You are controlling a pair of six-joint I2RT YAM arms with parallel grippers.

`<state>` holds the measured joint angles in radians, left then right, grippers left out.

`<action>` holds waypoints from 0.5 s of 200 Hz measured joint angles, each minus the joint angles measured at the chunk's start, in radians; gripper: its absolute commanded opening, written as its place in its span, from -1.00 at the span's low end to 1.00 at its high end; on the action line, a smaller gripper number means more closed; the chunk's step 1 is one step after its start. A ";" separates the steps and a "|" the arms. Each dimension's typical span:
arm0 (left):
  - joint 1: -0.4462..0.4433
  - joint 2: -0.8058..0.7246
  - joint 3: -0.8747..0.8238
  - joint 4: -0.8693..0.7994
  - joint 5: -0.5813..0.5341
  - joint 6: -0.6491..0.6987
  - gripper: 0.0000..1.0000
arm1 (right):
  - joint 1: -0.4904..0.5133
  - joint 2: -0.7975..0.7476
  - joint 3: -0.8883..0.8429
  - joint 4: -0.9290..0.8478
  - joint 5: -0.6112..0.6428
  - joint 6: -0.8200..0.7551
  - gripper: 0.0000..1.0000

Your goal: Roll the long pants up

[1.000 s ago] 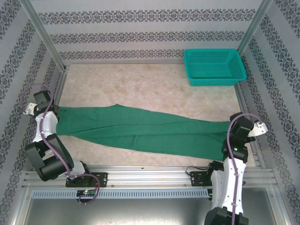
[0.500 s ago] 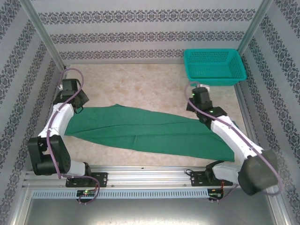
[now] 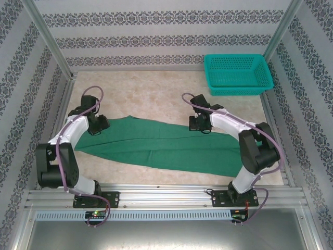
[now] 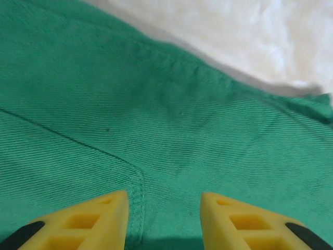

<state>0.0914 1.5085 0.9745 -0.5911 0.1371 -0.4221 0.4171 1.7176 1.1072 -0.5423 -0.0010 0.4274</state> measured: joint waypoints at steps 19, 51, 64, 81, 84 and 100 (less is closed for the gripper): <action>0.000 0.064 0.000 0.000 0.006 0.000 -0.13 | 0.012 0.047 0.013 -0.006 -0.025 0.014 -1.00; 0.000 0.114 0.001 0.002 -0.003 0.000 -0.09 | 0.024 0.067 0.019 -0.017 -0.061 0.023 -1.00; 0.000 0.135 0.008 0.003 -0.010 0.000 -0.07 | 0.024 0.093 0.041 -0.031 -0.069 0.023 -1.00; 0.000 0.158 0.016 0.012 -0.011 -0.004 -0.04 | 0.024 0.145 0.088 -0.054 -0.073 0.022 -1.00; 0.000 0.161 0.017 0.014 -0.011 -0.005 -0.04 | 0.024 0.155 0.097 -0.058 -0.072 0.022 -1.00; 0.000 0.175 0.019 0.027 -0.012 -0.012 -0.02 | 0.023 0.196 0.153 -0.095 -0.076 0.022 -1.00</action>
<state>0.0910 1.6840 0.9939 -0.5640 0.1253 -0.4339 0.4404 1.9141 1.2606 -0.6369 -0.0765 0.4496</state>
